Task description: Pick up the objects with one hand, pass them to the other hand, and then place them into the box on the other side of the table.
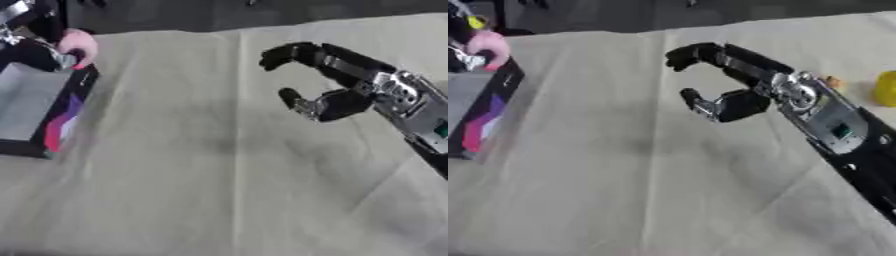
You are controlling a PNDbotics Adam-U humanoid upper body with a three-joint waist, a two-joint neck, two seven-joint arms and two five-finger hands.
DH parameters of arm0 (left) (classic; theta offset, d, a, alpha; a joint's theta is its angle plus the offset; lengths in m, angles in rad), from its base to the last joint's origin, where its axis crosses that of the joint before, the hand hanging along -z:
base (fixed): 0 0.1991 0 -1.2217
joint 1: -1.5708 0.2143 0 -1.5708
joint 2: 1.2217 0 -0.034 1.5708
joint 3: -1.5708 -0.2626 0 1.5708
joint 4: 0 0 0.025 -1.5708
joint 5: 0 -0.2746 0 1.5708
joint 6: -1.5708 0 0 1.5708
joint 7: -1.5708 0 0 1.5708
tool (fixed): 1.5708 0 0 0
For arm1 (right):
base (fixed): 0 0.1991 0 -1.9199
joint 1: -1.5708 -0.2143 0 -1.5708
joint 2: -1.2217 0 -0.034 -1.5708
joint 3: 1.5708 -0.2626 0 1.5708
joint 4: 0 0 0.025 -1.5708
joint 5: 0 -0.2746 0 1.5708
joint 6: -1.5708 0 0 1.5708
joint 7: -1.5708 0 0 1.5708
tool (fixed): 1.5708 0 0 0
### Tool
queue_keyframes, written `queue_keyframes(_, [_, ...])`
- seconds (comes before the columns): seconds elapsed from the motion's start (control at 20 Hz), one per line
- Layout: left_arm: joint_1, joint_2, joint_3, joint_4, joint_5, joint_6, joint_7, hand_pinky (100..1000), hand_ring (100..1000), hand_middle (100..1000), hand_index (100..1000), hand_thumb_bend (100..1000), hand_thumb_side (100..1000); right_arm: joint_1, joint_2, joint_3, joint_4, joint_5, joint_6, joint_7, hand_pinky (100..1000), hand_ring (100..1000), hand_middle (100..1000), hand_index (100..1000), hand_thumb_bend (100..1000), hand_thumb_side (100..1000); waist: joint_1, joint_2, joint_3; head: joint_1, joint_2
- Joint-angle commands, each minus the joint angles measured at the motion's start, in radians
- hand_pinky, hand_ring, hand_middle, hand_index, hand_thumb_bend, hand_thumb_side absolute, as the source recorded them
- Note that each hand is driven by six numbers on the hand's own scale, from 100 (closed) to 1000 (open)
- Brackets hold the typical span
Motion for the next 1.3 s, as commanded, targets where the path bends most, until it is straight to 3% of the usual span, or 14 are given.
queue_keyframes(0.05, [-0.013, 0.042, 0.038, 0.044, -0.021, -0.002, 0.02, 727, 545, 424, 409, 341, 100, -0.009, -0.022, -0.012, -0.022, 0.008, -0.007, -0.002, 983, 852, 833, 923, 100, 441, -0.013, -0.006, 0.001, 0.016, -0.002])
queue_keyframes(0.85, [-0.037, 0.001, 0.109, 0.273, -0.124, -0.017, 0.092, 728, 551, 427, 414, 339, 100, 0.003, -0.011, -0.011, -0.056, 0.036, -0.03, -0.007, 977, 852, 829, 918, 100, 427, -0.053, 0.008, -0.01, 0.065, -0.002])
queue_keyframes(1.3, [-0.056, -0.029, 0.132, 0.387, -0.235, -0.032, 0.12, 742, 581, 440, 434, 408, 100, 0.007, -0.002, -0.01, -0.057, 0.053, -0.035, -0.015, 976, 852, 829, 917, 100, 443, -0.065, 0.014, -0.017, 0.088, -0.002])
